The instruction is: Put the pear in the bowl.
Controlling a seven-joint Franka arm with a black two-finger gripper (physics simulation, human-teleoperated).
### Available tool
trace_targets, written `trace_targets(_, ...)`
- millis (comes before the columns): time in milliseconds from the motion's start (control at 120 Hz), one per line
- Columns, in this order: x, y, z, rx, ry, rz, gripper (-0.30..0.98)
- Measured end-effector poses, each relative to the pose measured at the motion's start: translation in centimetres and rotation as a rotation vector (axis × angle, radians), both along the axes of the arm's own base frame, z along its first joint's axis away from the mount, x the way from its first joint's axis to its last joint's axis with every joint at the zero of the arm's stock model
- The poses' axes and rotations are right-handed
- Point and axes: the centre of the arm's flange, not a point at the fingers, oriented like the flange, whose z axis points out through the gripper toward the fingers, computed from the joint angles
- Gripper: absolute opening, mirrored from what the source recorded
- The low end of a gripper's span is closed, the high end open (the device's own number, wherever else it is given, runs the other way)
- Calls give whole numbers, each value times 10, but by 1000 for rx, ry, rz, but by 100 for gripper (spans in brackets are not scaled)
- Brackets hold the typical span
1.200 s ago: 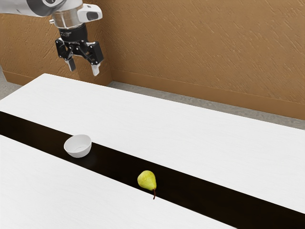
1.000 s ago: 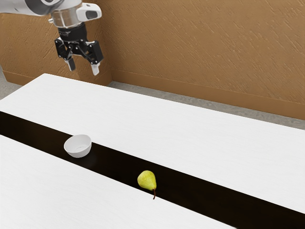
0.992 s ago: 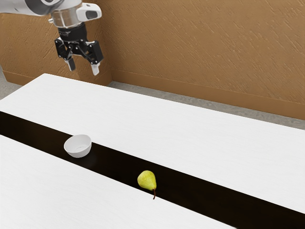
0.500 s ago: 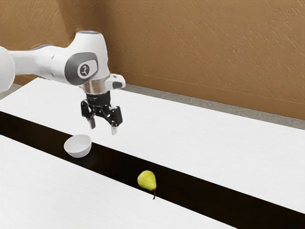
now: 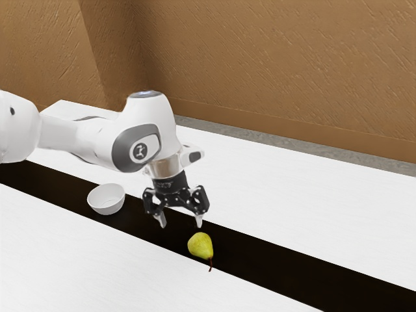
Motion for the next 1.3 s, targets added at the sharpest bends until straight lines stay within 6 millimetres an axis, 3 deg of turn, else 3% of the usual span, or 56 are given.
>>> trace_targets(83,7,-17,-12,-7,21,75,68)
trace_targets(225,13,6,-33,8,62,260,69)
trace_targets(417,19,-3,-63,25,93,381,69)
trace_targets(533,30,-10,-68,30,88,430,69)
trace_targets(867,45,-2,-81,41,110,581,69)
trace_targets(1300,56,-9,-119,74,158,652,69)
